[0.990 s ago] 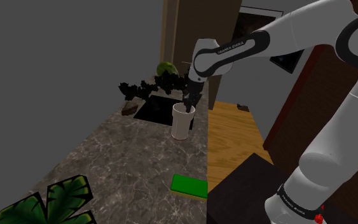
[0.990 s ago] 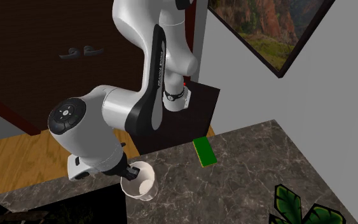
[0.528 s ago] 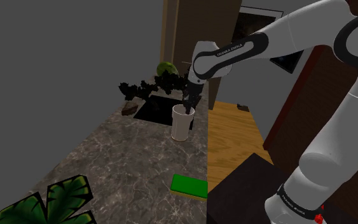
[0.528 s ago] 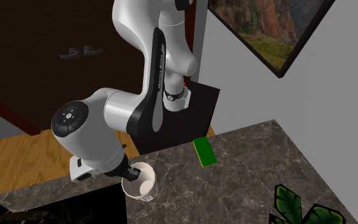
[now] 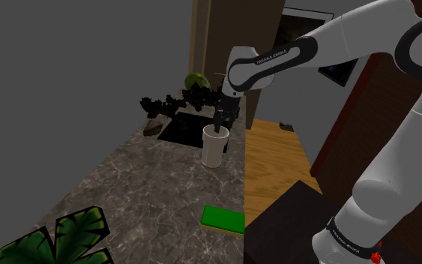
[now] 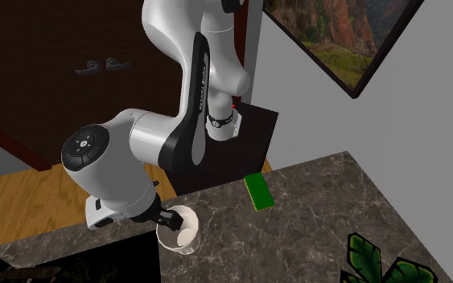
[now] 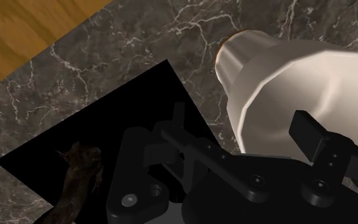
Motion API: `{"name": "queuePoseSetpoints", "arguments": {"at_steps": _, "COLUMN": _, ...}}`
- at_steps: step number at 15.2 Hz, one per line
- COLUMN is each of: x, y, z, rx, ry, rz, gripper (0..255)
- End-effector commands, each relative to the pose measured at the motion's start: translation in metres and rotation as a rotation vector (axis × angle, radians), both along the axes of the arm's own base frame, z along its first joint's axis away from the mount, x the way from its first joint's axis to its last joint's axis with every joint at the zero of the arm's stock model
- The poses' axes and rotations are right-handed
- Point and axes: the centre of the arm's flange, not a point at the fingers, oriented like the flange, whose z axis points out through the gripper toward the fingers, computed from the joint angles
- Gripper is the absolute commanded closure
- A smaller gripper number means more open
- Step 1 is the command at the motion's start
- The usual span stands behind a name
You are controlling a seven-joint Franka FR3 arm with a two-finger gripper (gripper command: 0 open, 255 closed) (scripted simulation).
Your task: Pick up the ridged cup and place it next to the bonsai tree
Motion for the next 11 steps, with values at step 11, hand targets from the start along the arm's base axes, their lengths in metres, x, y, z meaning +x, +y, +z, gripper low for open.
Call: {"name": "queuePoseSetpoints", "arguments": {"at_steps": 11, "x": -0.001, "y": -0.002, "z": 0.043, "rx": 0.0, "ry": 0.0, "rz": 0.0, "gripper": 0}}
